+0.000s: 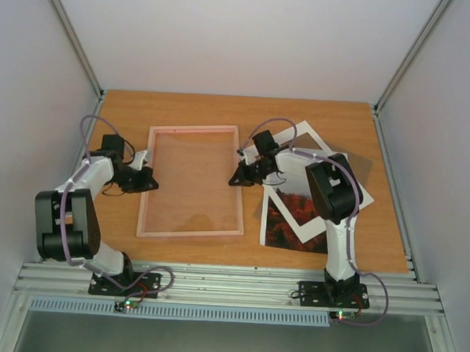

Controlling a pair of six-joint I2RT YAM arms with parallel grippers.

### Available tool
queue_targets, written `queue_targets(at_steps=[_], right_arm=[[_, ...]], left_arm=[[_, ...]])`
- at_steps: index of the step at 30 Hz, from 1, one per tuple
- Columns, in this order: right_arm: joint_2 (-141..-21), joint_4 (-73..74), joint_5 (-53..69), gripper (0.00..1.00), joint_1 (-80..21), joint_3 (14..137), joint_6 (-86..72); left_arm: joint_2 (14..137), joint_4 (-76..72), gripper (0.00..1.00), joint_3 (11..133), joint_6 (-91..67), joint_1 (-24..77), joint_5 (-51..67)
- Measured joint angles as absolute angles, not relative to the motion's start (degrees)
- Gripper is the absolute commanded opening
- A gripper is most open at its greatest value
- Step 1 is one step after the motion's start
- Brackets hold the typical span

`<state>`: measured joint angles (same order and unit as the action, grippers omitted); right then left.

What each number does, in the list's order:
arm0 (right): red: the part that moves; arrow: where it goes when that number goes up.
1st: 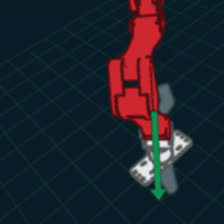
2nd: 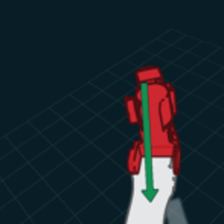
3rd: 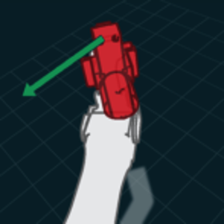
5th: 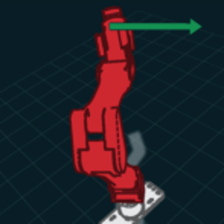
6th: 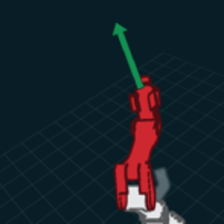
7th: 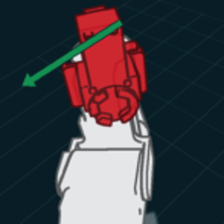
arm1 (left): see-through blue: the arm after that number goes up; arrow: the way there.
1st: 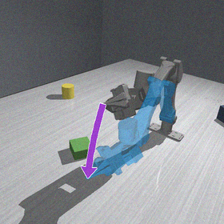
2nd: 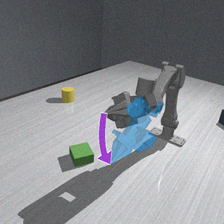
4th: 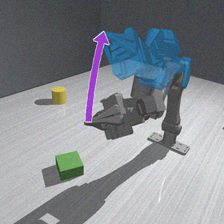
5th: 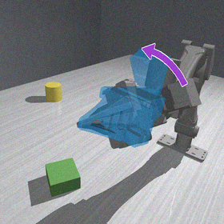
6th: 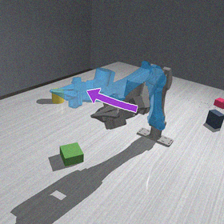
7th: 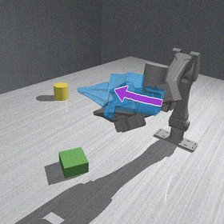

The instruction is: Put the photo into the frame

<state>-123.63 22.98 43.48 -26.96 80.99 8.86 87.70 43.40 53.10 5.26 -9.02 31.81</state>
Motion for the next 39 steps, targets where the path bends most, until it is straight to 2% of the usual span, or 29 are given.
queue_targets(at_steps=[5, 10, 16, 23, 24, 25, 28, 29, 30, 31, 35, 39], right_arm=[[-116.8, 23.1, 43.8, 0.01, -26.6, 75.3, 9.4], [-112.6, 22.4, 44.2, 0.01, -26.3, 77.3, 10.7], [-118.8, 23.3, 43.9, 0.01, -26.0, 87.1, 12.8], [-126.0, 25.1, 42.5, 0.01, -25.5, 90.8, 13.6], [-126.0, 25.9, 42.4, 0.01, -25.3, 90.8, 13.6], [-125.8, 26.5, 42.5, 0.01, -25.0, 90.8, 13.6], [-123.5, 28.0, 43.6, 0.01, -23.9, 90.6, 13.5], [-121.8, 28.6, 44.4, 0.01, -23.2, 90.3, 13.3], [-120.3, 29.7, 46.2, 0.01, -22.5, 89.5, 12.9], [-117.2, 29.9, 46.5, 0.01, -21.2, 89.4, 12.7], [-107.3, 30.1, 50.9, 0.01, -16.6, 89.1, 11.9], [-99.7, 30.3, 53.8, 0.01, -13.1, 89.7, 12.1]], left_arm=[[83.7, 43.2, 0.00, 52.1, 6.0, -7.2, 33.1], [83.4, 40.1, 0.00, 52.2, 5.8, -7.2, 32.1], [89.1, 35.2, 0.00, 55.3, 4.8, -7.2, 29.5], [96.0, 32.9, 0.01, 57.5, 3.2, -7.2, 28.7], [96.7, 33.1, 0.05, 58.0, 3.2, -7.2, 29.0], [97.4, 33.4, 0.18, 58.4, 3.1, -7.2, 29.6], [97.5, 34.7, 0.64, 59.4, 3.6, -7.2, 31.1], [97.3, 34.9, 0.77, 59.6, 3.6, -7.1, 31.3], [97.0, 34.9, 0.94, 59.9, 3.9, -7.0, 31.2], [96.6, 34.9, 0.99, 60.1, 4.3, -7.0, 30.8], [96.1, 34.2, 0.99, 63.0, 5.7, -7.0, 27.6], [102.4, 33.3, 0.99, 75.6, 7.4, -6.9, 20.9]])
